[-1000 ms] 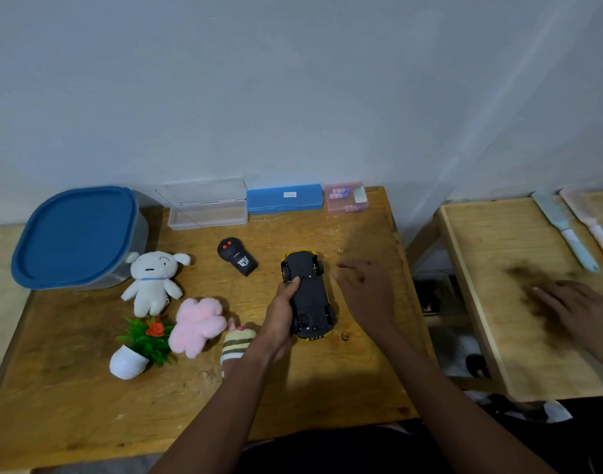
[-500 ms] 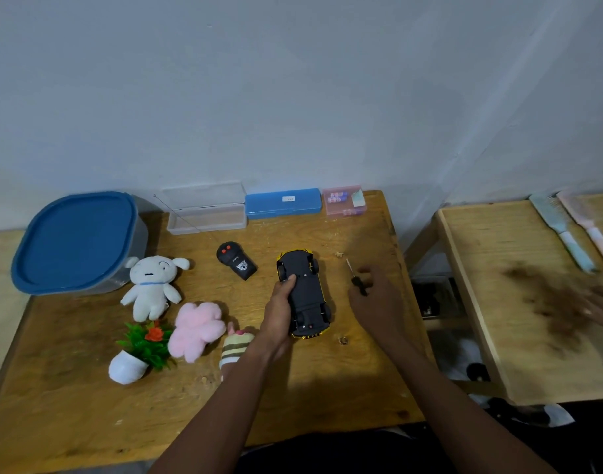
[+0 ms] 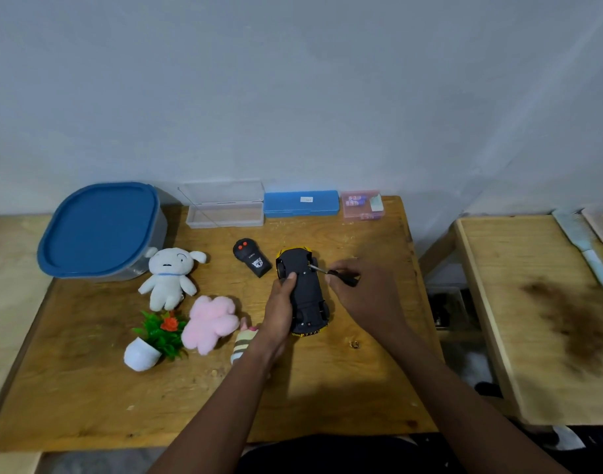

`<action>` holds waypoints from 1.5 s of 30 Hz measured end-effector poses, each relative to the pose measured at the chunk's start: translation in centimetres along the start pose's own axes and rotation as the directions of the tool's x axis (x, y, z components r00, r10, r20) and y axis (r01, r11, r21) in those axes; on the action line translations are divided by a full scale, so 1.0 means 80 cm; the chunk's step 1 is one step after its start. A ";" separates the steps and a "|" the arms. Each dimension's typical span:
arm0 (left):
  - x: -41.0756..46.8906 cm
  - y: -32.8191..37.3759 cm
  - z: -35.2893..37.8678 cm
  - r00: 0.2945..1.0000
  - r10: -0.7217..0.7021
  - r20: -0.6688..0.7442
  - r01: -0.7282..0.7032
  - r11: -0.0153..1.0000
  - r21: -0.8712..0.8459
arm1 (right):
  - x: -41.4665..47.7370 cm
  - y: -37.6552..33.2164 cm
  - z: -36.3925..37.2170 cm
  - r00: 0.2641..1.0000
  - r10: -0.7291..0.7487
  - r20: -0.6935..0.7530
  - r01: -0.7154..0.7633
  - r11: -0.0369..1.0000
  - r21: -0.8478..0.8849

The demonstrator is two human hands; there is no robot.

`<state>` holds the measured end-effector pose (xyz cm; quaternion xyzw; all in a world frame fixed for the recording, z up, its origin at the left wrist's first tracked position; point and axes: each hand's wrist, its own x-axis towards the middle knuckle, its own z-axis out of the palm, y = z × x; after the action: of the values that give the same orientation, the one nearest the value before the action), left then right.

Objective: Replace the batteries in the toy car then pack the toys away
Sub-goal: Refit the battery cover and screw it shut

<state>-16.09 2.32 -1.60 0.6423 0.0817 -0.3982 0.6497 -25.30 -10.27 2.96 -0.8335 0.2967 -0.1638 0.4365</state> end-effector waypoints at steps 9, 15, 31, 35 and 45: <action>-0.003 -0.001 -0.005 0.999 0.017 -0.029 -0.017 1.000 0.018 | 0.001 -0.007 0.006 0.998 -0.025 0.058 0.029 0.997 -0.072; -0.004 0.001 -0.006 1.000 0.021 -0.021 -0.022 1.000 -0.005 | 0.000 -0.012 0.006 0.999 -0.011 0.052 0.014 0.998 -0.065; -0.010 0.004 -0.007 0.997 0.074 0.028 -0.074 0.997 -0.015 | 0.001 -0.021 0.001 0.997 -0.021 0.069 0.029 0.994 -0.110; -0.007 0.004 -0.004 0.992 0.123 0.021 -0.124 0.992 0.019 | 0.002 -0.025 -0.004 0.996 -0.030 0.081 0.041 0.991 -0.129; -0.010 -0.001 -0.007 0.973 0.231 0.020 -0.231 0.964 0.130 | 0.014 -0.025 -0.009 0.987 0.003 0.161 0.036 0.970 -0.241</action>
<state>-16.48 3.15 -1.26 0.6879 -0.0217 -0.3259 0.6482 -24.12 -10.52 5.00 -0.8936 0.2715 -0.0623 0.3521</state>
